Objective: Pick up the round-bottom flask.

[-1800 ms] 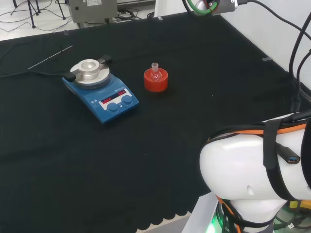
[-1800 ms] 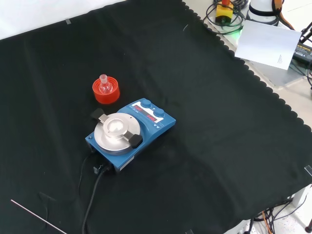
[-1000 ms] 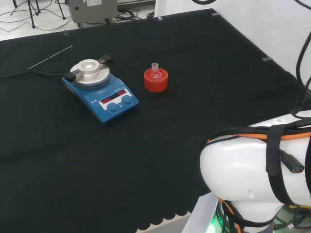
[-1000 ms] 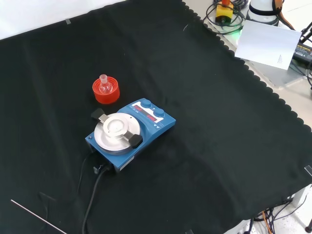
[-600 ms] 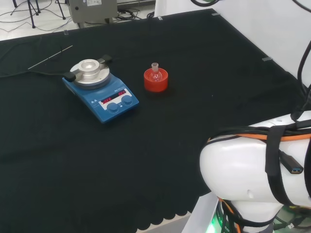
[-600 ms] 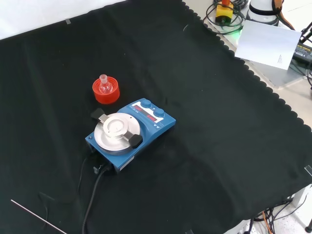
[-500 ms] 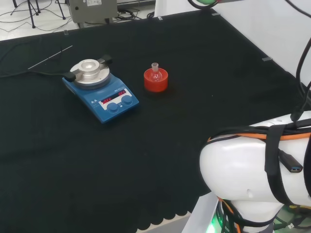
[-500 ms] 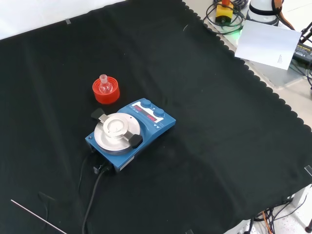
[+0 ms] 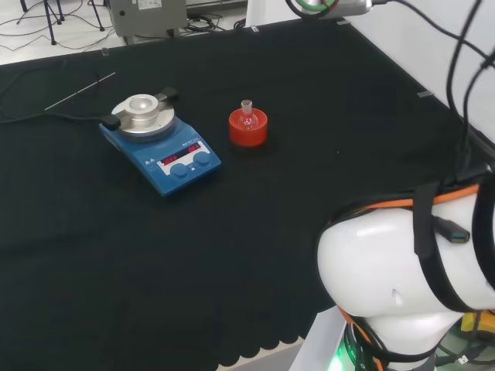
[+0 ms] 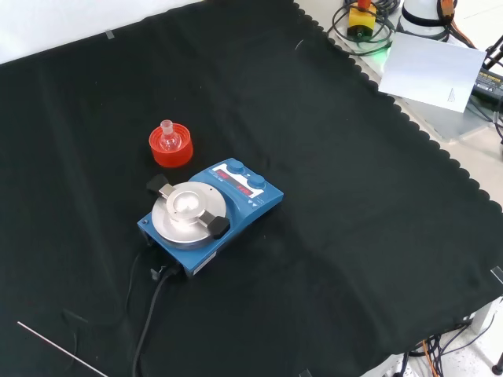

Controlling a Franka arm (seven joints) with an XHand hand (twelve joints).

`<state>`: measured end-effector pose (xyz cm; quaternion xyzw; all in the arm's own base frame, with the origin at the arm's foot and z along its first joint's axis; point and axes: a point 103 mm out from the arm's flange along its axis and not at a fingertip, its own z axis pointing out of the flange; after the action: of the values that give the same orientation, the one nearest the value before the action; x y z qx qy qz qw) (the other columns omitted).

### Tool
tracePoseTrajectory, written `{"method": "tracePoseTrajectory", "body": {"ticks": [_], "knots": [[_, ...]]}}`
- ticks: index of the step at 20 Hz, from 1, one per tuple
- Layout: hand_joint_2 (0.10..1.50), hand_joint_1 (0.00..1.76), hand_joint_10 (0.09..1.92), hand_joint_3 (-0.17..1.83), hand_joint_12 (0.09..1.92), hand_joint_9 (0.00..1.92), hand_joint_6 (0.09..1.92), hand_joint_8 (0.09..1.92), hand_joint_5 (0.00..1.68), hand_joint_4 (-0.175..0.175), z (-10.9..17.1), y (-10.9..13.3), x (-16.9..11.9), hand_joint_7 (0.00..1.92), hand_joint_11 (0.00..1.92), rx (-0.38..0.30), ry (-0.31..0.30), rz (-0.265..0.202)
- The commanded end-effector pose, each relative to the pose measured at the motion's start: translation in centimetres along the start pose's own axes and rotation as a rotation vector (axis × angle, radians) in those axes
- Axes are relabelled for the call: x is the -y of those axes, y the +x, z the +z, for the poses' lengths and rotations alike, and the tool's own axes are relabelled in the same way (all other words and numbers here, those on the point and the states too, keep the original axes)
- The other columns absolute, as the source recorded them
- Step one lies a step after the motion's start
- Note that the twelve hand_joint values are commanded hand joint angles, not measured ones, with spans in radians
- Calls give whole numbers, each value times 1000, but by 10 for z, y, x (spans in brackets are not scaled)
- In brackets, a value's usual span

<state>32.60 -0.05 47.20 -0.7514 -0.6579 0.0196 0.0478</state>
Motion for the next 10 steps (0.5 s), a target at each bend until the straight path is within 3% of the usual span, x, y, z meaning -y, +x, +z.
{"method": "tracePoseTrajectory", "body": {"ticks": [1, 7, 10], "knots": [[1124, 352, 621, 266, 1272, 244, 87, 466, 341, -6, 57, -21, -107, 120, 0, -77, 22, 1], [1042, 556, 637, 265, 1346, 294, 87, 496, 360, -9, 93, -28, -151, 152, 0, -109, 30, -5], [1010, 576, 638, 296, 1361, 319, 87, 514, 389, -12, 112, -31, -171, 169, 11, -121, 39, -18]]}}
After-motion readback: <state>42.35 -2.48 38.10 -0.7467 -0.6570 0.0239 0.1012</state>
